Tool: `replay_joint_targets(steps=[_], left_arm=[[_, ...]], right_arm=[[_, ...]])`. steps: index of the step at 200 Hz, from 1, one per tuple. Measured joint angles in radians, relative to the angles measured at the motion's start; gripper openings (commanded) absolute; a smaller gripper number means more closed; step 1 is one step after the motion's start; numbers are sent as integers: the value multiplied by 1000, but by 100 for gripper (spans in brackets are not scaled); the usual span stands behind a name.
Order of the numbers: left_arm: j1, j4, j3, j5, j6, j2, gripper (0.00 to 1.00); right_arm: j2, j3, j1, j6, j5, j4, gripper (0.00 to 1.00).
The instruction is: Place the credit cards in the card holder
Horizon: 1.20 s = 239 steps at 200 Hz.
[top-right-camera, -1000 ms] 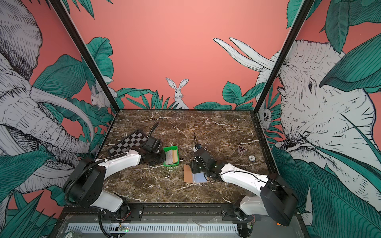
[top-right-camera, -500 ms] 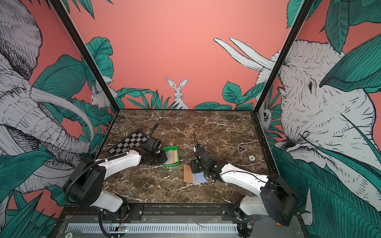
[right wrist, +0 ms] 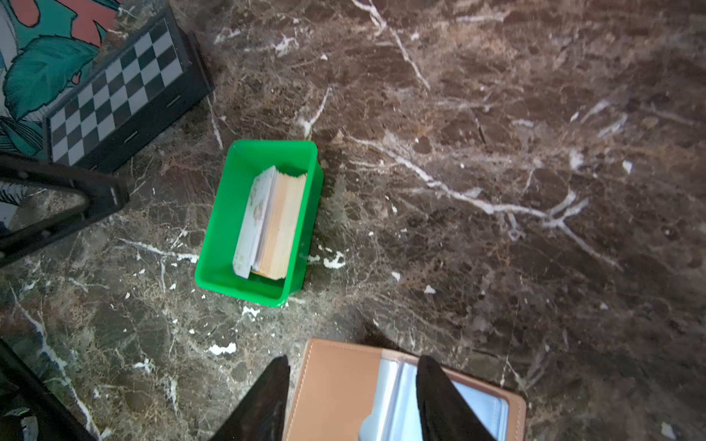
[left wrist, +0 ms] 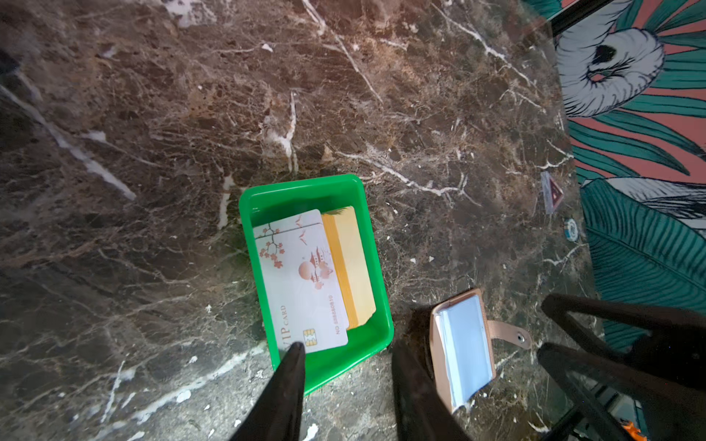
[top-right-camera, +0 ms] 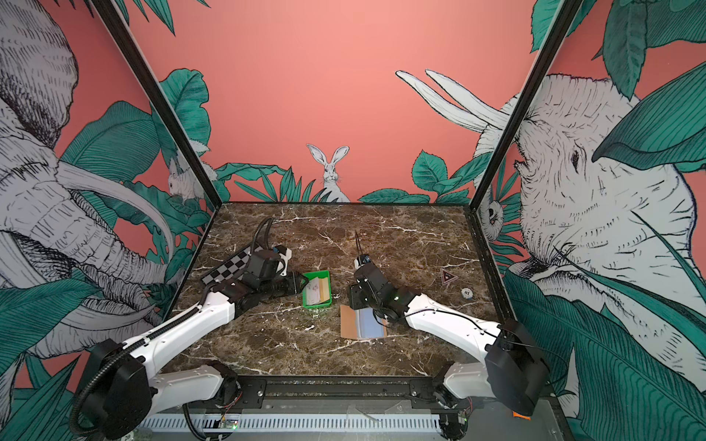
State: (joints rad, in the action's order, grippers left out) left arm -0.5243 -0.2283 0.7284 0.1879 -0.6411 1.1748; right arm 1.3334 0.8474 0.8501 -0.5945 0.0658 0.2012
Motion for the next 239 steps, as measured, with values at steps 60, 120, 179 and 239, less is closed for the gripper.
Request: replay_joint_targets(steps=[60,120,179,239], left_arm=[[50,205,-126,73,6,-65,37],[50,283,-121,144,50,-58,38],[50,282,-110,173,87,-24,39],[50,277,-110,189,119,-22,39]], right_arm=[[163,141,-21,34,-40,-2,67],[253,211,-63,60,-98,-19,80],[310,220,-66,67,-113,-37,93],[338,220,-66,48,-116,-48,94]])
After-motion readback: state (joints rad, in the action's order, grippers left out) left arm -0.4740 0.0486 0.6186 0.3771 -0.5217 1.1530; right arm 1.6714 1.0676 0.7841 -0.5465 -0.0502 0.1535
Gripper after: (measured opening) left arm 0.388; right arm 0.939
